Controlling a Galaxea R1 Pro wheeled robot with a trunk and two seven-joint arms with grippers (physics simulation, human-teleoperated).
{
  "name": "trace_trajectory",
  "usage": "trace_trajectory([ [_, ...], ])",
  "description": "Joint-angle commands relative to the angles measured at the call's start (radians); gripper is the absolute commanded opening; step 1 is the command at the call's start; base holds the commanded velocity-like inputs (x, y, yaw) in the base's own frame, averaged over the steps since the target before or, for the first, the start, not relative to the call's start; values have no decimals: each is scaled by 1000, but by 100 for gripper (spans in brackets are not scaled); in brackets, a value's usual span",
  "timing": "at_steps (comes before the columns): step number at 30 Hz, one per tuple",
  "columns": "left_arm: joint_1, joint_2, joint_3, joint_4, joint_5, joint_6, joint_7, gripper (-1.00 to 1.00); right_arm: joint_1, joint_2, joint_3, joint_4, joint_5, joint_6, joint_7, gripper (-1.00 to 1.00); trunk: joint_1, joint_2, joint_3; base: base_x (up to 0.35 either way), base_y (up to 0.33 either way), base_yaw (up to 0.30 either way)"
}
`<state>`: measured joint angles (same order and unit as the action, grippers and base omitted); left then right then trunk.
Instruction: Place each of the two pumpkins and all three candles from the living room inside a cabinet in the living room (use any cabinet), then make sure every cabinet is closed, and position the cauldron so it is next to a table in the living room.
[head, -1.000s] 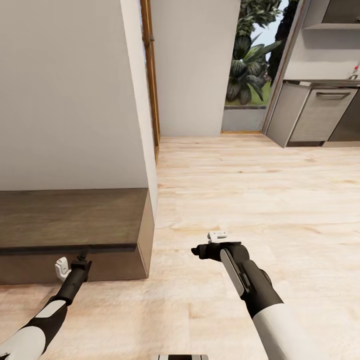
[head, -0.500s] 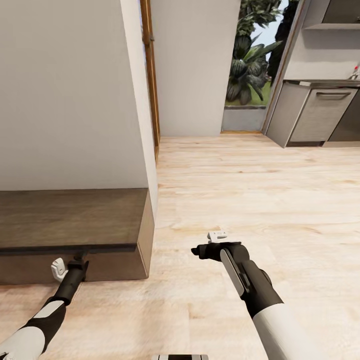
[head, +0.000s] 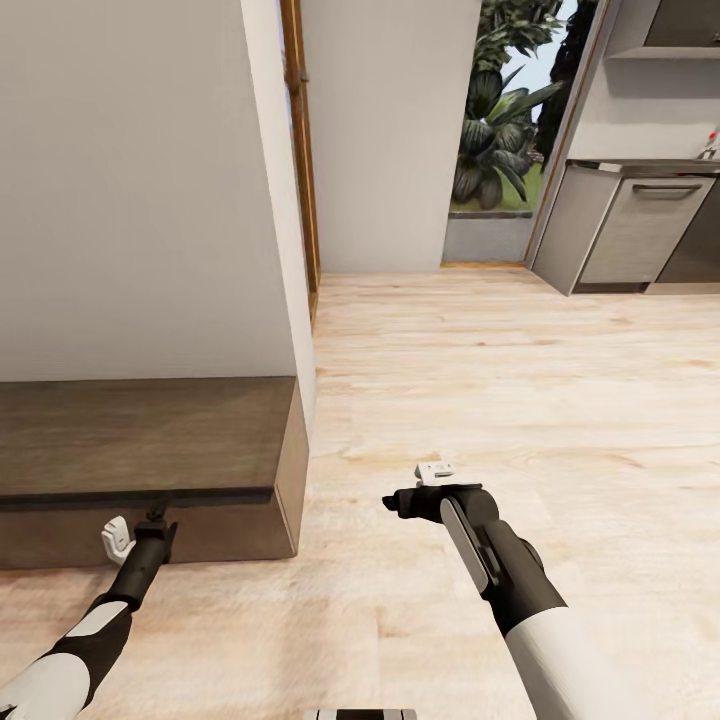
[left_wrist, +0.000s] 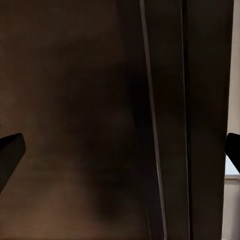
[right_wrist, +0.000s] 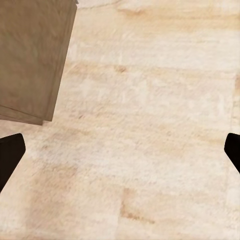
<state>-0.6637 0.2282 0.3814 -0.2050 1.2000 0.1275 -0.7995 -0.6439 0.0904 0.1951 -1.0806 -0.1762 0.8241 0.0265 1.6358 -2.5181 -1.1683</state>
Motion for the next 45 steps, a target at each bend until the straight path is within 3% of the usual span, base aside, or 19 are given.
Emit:
trace_trajectory([
  [1,-1,0,-1,1,10,10,-3,100,0,0,0,-1,0,4,1,100,0,0,-1,0,0,0],
  [40,-1,0,-3,1,10,11,-4,100,0,1,0,-1,0,4,2,100,0,0,-1,0,0,0],
  [41,-1,0,-3,1,10,11,-4,-100,0,1,0,-1,0,4,2,100,0,0,-1,0,0,0],
  [45,-1,0,-3,1,10,11,-4,-100,-1,1,0,-1,0,4,1,100,0,0,-1,0,0,0],
])
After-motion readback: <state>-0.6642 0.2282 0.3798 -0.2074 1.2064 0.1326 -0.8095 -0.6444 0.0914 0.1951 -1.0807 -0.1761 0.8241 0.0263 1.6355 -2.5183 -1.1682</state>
